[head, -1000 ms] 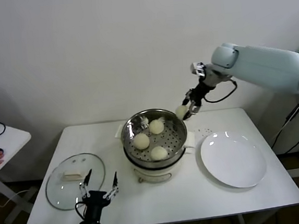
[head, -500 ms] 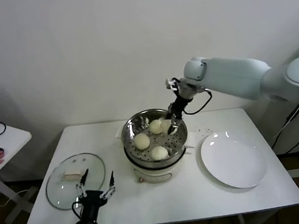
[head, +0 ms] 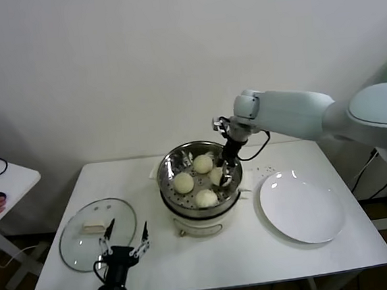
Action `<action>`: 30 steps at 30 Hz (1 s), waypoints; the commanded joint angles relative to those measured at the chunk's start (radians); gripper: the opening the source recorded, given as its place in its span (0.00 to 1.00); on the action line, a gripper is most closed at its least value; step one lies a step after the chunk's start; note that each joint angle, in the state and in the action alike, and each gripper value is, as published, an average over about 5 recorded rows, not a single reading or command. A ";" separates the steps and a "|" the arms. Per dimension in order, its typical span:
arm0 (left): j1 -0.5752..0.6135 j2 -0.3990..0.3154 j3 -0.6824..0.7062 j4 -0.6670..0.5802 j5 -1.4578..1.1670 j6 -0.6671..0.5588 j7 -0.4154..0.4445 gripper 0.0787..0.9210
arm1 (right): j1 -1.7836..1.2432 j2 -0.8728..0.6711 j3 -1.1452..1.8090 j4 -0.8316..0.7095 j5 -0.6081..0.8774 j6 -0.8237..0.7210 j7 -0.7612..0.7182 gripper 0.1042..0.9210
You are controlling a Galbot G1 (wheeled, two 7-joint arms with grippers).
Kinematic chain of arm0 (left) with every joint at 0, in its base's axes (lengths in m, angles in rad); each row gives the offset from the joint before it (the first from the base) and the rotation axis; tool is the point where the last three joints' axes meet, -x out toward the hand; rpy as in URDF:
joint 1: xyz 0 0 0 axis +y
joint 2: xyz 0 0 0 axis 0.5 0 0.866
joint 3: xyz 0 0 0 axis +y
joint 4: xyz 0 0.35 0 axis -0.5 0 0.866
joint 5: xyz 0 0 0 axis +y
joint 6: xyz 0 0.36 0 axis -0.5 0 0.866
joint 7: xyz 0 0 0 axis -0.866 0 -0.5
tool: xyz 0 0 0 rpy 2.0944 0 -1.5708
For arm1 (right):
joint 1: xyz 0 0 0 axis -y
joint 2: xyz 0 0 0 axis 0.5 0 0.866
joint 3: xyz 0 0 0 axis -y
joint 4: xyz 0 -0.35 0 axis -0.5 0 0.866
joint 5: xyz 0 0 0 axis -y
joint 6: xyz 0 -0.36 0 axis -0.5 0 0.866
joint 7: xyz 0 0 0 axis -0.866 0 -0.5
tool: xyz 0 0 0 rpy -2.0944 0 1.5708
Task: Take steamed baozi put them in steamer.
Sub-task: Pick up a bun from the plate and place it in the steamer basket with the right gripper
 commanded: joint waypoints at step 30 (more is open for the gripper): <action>-0.015 -0.005 0.023 -0.004 0.010 0.012 -0.003 0.88 | -0.006 -0.007 0.027 -0.004 -0.043 0.009 -0.004 0.88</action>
